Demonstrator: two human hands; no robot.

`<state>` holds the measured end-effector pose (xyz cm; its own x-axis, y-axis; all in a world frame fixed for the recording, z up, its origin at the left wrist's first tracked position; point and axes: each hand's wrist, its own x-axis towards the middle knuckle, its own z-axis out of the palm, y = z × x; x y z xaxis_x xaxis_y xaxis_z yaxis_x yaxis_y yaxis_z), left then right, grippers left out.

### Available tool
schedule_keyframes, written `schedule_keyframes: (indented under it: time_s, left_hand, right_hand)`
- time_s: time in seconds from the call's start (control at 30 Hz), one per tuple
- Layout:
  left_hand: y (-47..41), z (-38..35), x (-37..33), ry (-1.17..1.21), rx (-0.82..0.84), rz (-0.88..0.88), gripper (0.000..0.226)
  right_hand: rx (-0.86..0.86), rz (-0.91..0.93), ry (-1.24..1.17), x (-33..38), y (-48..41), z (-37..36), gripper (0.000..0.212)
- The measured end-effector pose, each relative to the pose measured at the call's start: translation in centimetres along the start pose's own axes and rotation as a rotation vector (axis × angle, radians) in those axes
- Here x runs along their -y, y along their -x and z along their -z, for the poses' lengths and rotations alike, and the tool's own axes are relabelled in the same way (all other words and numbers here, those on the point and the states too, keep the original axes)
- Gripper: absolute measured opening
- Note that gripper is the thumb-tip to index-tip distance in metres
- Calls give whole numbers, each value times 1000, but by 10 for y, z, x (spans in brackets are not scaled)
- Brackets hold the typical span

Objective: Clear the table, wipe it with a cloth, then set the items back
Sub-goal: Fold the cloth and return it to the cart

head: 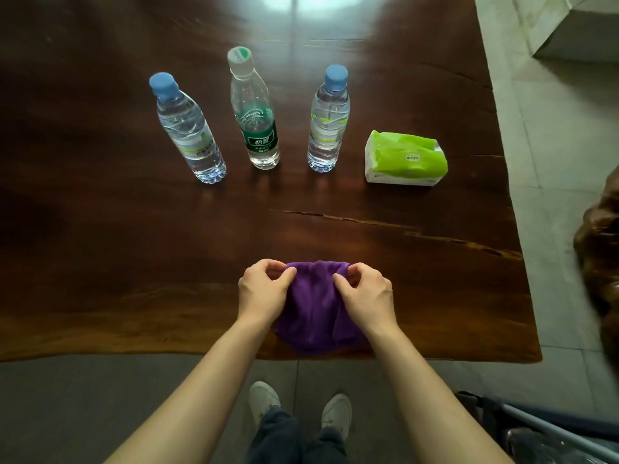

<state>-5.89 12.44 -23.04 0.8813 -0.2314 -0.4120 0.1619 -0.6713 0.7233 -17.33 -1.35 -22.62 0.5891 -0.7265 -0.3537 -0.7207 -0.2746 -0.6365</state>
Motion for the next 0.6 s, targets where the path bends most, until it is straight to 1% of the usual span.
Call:
schedule_keyframes:
  time_s: [0.07, 0.13, 0.27, 0.33, 0.4, 0.5, 0.53, 0.6]
  left_hand:
    - [4, 2, -1, 34, 7, -11, 8]
    - [10, 7, -3, 68, 7, -14, 9]
    - [28, 24, -16, 133, 9, -89, 13]
    - [41, 34, -26, 181, 24, -133, 17]
    - [52, 44, -39, 251, 50, -176, 24]
    - [69, 56, -59, 309, 132, -239, 35]
    - [74, 59, -64, 320, 158, -260, 37]
    - [83, 65, -74, 343, 209, -295, 38]
  right_hand:
    - [15, 8, -56, -1, 1, 3, 16]
    - [35, 2, -144, -1, 5, 11, 11]
    - [44, 14, -341, -2, 22, 35, 11]
    - [60, 31, -419, -1, 33, 49, 20]
    - [80, 54, -498, 1, 46, 63, 35]
    - [96, 124, -581, 4, 64, 87, 59]
    - [80, 146, -583, 5, 69, 95, 60]
    - [20, 180, -572, 7, 82, 111, 51]
